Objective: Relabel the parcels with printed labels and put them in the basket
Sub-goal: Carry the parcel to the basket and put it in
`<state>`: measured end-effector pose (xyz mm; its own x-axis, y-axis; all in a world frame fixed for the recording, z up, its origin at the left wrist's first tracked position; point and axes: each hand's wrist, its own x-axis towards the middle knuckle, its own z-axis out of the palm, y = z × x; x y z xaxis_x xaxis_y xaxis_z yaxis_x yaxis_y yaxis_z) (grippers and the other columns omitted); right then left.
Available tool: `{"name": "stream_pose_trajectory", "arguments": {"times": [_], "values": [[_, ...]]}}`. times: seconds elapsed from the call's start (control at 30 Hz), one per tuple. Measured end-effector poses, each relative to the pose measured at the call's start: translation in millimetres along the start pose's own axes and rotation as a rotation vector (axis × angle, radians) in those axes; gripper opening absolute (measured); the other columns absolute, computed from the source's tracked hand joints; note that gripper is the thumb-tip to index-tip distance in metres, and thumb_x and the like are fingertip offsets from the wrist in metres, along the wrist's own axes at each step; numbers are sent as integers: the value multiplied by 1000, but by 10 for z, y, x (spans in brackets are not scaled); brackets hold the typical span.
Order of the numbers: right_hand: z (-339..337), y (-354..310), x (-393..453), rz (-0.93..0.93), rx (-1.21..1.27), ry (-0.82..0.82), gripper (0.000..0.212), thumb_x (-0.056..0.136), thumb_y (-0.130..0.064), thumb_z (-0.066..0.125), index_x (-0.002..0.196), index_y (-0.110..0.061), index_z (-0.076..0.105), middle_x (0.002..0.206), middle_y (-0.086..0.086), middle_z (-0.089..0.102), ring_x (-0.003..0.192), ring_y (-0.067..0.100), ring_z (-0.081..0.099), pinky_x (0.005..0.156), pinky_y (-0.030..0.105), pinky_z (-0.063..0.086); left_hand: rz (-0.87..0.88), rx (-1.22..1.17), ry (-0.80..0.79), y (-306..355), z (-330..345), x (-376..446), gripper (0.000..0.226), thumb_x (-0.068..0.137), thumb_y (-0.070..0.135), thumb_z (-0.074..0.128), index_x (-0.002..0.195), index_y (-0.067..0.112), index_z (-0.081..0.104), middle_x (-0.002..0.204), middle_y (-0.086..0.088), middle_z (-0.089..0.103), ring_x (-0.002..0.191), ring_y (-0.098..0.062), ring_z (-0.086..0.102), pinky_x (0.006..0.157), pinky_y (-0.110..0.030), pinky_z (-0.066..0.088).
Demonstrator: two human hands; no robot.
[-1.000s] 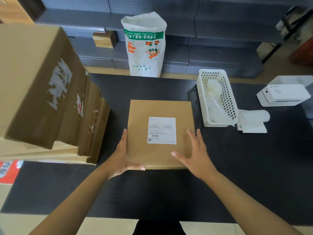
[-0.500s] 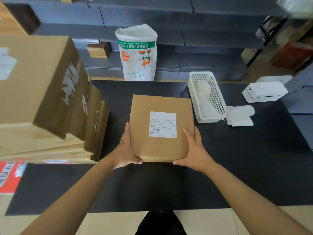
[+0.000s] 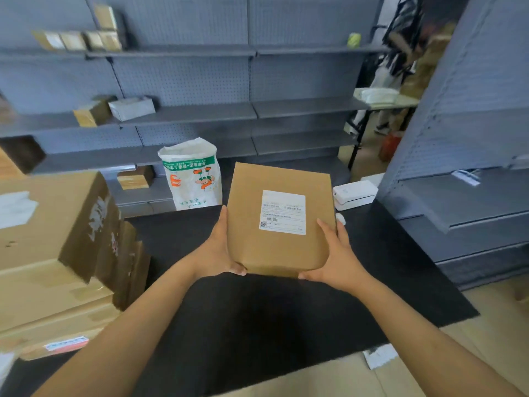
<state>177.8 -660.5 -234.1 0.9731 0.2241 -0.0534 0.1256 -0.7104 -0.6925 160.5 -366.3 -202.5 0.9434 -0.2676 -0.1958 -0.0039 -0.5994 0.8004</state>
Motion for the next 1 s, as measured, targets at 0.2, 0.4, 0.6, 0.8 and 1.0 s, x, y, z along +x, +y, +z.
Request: {"name": "stream_pose_trajectory", "arguments": {"times": [0.2, 0.4, 0.6, 0.8, 1.0], "values": [[-1075, 375, -769, 72, 24, 221, 133, 39, -59, 88, 146, -48, 10, 152, -23, -18, 145, 14, 3, 115, 40, 16, 124, 37, -112, 1059, 530, 289, 146, 63, 25, 89, 133, 45, -38, 140, 31, -3, 129, 3, 14, 106, -24, 22], [-2082, 1044, -1879, 219, 1, 478, 122, 45, -53, 90, 146, -40, 22, 155, -16, -8, 144, 16, 16, 116, 32, 22, 345, 55, -280, 2272, 1581, 676, 144, 62, 18, 90, 145, 36, -26, 152, 22, 4, 134, -6, 20, 100, -14, 31], [-2720, 1753, -2777, 433, 5, 676, 118, 47, -49, 90, 145, -46, 24, 156, -18, -9, 143, 7, 13, 104, 16, 16, 450, 62, -512, 3207, 2723, 1136, 147, 60, 19, 91, 146, 31, -28, 142, 23, 9, 129, 2, 18, 101, -16, 24], [-3378, 2392, -3332, 652, -51, 805, 117, 45, -58, 87, 142, -50, 21, 154, -23, -8, 142, 17, 18, 107, 27, 22, 583, 130, -692, 4142, 3783, 1634, 148, 62, 23, 90, 143, 30, -33, 150, 16, 13, 131, -5, 24, 103, -21, 27], [-4002, 2935, -3634, 782, -47, 914, 116, 47, -56, 87, 142, -49, 21, 152, -23, -6, 139, 19, 23, 108, 29, 26, 717, 223, -800, 5034, 4677, 2099, 147, 64, 28, 89, 142, 27, -35, 160, 5, -7, 146, -16, 6, 119, -42, 17]]}}
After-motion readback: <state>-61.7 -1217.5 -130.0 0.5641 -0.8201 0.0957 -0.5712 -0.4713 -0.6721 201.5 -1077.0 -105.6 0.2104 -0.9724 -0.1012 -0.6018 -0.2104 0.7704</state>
